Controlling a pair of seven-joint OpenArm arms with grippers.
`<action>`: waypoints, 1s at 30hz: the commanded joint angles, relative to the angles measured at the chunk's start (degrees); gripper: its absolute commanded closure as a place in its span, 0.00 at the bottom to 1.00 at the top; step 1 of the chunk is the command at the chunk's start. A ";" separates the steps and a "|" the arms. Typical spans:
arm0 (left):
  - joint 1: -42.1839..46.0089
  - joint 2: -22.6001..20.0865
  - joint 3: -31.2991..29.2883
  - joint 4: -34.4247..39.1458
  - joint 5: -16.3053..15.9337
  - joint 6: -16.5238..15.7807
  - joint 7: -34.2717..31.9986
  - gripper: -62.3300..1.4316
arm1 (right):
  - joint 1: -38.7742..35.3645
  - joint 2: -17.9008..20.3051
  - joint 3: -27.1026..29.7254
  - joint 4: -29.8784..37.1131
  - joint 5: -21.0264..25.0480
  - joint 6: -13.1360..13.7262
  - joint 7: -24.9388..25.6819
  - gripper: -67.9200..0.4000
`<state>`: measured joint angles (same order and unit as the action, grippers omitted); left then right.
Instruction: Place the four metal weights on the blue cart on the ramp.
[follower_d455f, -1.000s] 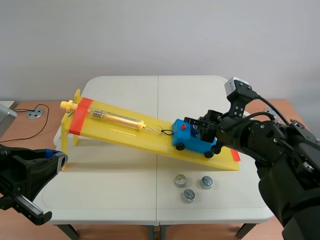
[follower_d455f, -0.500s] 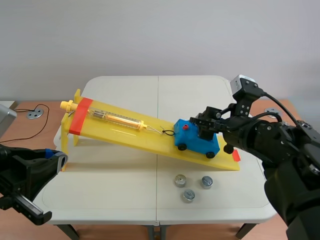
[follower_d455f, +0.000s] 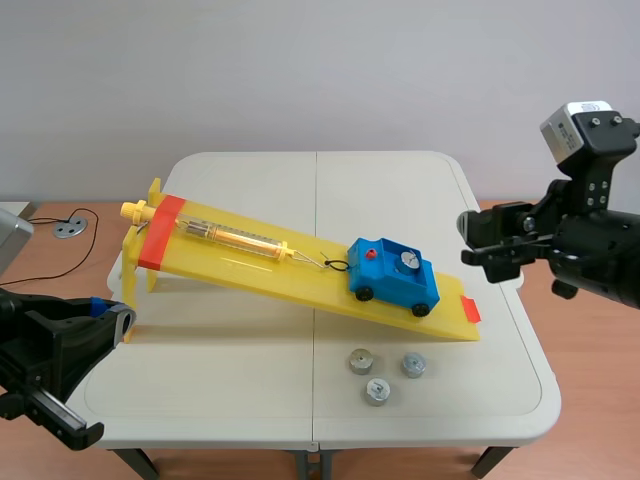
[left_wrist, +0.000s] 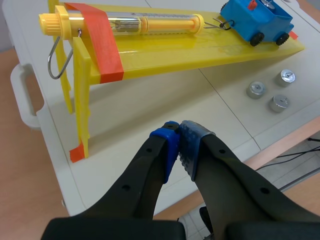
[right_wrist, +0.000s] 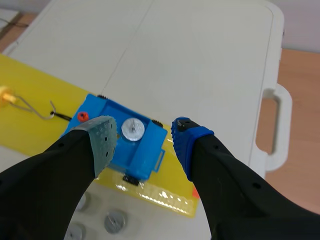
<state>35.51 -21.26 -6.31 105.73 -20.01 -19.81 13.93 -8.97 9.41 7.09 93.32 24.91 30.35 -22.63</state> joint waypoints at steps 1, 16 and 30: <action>-0.46 0.42 -0.68 3.89 -4.26 -2.47 -5.07 0.93 | -0.22 4.90 0.50 7.34 4.26 3.82 5.77 0.60; -0.46 0.42 -0.68 3.89 -4.26 -2.47 -5.09 0.93 | -13.05 10.88 -4.46 12.94 -0.79 6.54 4.81 0.60; -0.46 0.44 -0.68 3.89 -4.26 -2.47 -5.09 0.93 | -5.42 4.68 -13.84 0.72 -12.52 3.89 11.15 0.61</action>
<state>35.51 -21.26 -6.31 105.73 -20.01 -19.81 13.96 -19.35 13.85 -7.70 92.73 10.41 34.76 -19.81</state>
